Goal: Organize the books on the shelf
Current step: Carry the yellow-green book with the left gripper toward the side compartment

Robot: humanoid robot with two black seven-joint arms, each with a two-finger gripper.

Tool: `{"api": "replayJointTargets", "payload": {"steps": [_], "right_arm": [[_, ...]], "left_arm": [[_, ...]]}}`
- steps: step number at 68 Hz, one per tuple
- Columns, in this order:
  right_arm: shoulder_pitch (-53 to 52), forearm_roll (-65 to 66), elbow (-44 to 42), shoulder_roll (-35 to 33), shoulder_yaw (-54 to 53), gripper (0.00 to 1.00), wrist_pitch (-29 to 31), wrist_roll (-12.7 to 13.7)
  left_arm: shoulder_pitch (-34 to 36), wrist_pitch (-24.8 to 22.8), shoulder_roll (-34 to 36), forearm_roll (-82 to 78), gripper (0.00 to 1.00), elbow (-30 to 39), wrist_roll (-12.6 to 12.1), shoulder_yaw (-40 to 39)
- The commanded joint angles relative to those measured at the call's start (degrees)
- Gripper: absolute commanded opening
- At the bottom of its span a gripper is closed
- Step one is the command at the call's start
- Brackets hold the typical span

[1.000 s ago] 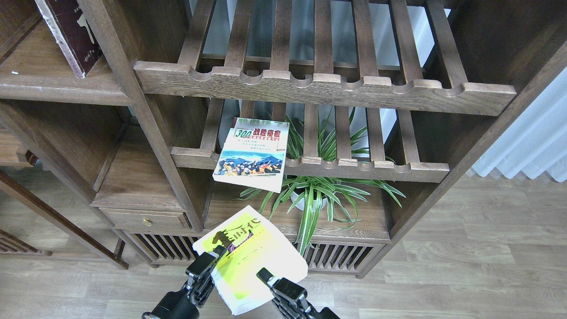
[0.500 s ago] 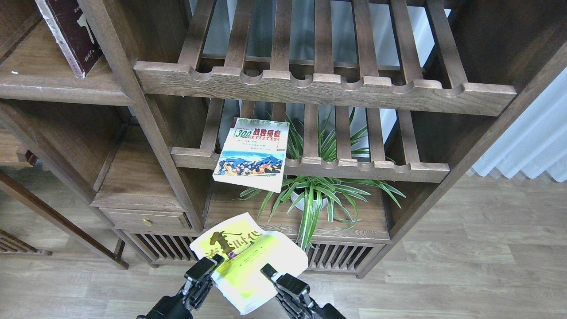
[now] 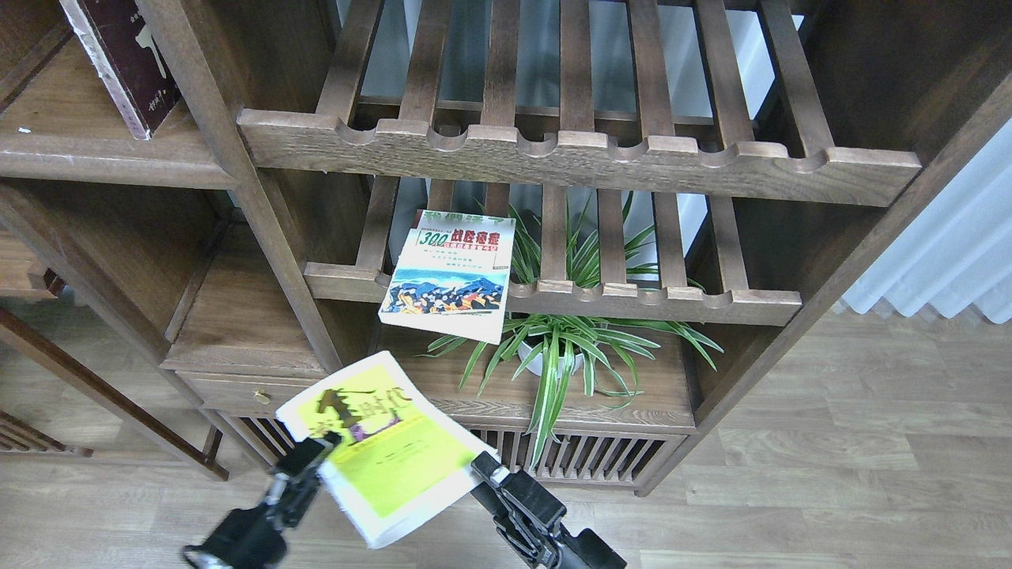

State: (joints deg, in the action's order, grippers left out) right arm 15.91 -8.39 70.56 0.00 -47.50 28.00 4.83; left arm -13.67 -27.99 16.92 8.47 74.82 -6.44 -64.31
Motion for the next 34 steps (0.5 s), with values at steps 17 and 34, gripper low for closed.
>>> {"api": "replayJointTargets", "payload": {"steps": [17,34], "right_arm": [[0.08,0.04,-2.18,0.00,0.03,0.91,0.00,0.00],[0.17,0.04,-2.27,0.00,0.12,0.91,0.00,0.00]], "left_arm": [[-9.61,-0.01,10.76,-0.29,0.06,11.31,-0.41,-16.80],[-11.72,-0.01,16.47,-0.21,0.06,14.47,-0.41,-29.91]]}}
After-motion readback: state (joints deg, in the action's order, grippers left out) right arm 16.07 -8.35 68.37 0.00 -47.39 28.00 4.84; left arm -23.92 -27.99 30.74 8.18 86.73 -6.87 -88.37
